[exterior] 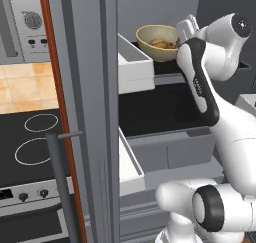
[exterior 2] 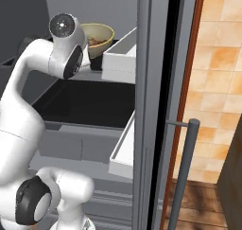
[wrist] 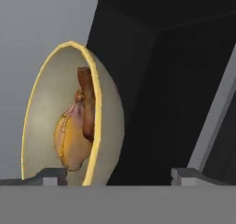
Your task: Place the bowl with the bell pepper and squash on the second highest shelf of the fridge. Place the bowl with the chicken drumsticks on the top shelf of the fridge.
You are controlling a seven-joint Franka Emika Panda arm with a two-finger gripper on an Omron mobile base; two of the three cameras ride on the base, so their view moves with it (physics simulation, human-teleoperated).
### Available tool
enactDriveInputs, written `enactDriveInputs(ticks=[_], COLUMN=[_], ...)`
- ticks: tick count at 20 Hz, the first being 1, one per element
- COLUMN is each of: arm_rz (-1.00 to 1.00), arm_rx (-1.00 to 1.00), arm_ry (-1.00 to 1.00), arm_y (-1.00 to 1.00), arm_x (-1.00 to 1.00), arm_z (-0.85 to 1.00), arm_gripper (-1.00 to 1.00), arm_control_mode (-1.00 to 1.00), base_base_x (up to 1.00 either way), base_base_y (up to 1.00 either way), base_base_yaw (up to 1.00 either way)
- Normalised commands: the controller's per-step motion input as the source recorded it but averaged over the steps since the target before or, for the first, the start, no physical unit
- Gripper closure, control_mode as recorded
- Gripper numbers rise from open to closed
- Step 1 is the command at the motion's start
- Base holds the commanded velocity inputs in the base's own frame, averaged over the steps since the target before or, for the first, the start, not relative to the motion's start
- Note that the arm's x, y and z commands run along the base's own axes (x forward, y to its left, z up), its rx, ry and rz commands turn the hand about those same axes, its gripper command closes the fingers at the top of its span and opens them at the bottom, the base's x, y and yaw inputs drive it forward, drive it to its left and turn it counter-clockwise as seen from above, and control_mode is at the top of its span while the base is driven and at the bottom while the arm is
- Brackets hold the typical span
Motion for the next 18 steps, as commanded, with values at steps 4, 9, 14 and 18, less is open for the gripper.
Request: enactDriveInputs(ticks=[4,9,14,18], arm_rz=[0.00,0.01,0.10,0.13], arm_rx=[0.00,-0.01,-0.21,-0.36], arm_ry=[-0.52,-0.17,0.34,0.77], arm_y=[0.00,-0.01,0.00,0.03], arm_x=[-1.00,-1.00,-1.00,-1.00], arm_z=[0.56,0.37,-0.44,-0.98], arm_gripper=[-1.00,-1.00,-1.00,-1.00], arm_control_mode=[-1.00,-1.00,-1.00,-1.00], base_base_x=[0.00,0.00,0.00,0.00], base_base_y=[0.00,0.00,0.00,0.00], base_base_yaw=[0.00,0.00,0.00,0.00])
